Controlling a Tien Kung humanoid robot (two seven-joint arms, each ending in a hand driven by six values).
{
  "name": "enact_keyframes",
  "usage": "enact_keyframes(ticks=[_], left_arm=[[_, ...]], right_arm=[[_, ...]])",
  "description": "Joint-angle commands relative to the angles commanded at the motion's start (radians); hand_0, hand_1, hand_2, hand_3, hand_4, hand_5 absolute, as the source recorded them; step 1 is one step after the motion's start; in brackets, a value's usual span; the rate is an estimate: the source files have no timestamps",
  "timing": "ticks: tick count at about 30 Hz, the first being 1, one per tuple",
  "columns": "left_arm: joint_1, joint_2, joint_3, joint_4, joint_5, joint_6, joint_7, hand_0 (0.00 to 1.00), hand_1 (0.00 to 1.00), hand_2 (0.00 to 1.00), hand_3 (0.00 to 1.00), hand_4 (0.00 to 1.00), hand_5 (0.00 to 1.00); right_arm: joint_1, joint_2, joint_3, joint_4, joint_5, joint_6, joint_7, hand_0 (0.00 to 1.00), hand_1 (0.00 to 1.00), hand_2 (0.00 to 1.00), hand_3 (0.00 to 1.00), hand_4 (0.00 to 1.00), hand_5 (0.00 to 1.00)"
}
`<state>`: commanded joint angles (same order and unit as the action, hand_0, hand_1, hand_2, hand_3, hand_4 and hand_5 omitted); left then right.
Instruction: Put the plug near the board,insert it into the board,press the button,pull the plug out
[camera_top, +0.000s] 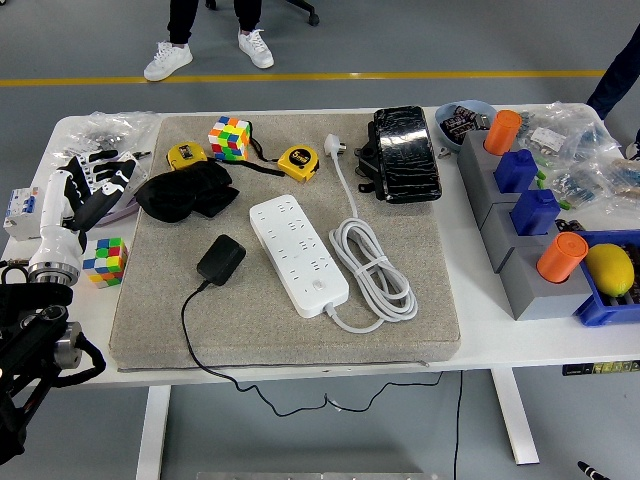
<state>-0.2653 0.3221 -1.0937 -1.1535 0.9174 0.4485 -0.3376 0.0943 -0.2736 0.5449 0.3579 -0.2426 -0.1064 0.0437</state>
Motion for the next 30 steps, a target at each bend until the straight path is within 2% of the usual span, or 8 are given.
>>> enact_keyframes(ticks=[30], left_arm=[[0.02, 0.007, -0.034, -0.051, 0.02, -0.004, 0.017, 0.473, 0.603, 0.567, 0.593, 0.825, 0.372]], right_arm=[[0.017, 0.009, -0.035, -0.005, 0.005, 0.004, -0.011, 0.572, 0.643, 0.613, 0.54, 0.922, 0.486]])
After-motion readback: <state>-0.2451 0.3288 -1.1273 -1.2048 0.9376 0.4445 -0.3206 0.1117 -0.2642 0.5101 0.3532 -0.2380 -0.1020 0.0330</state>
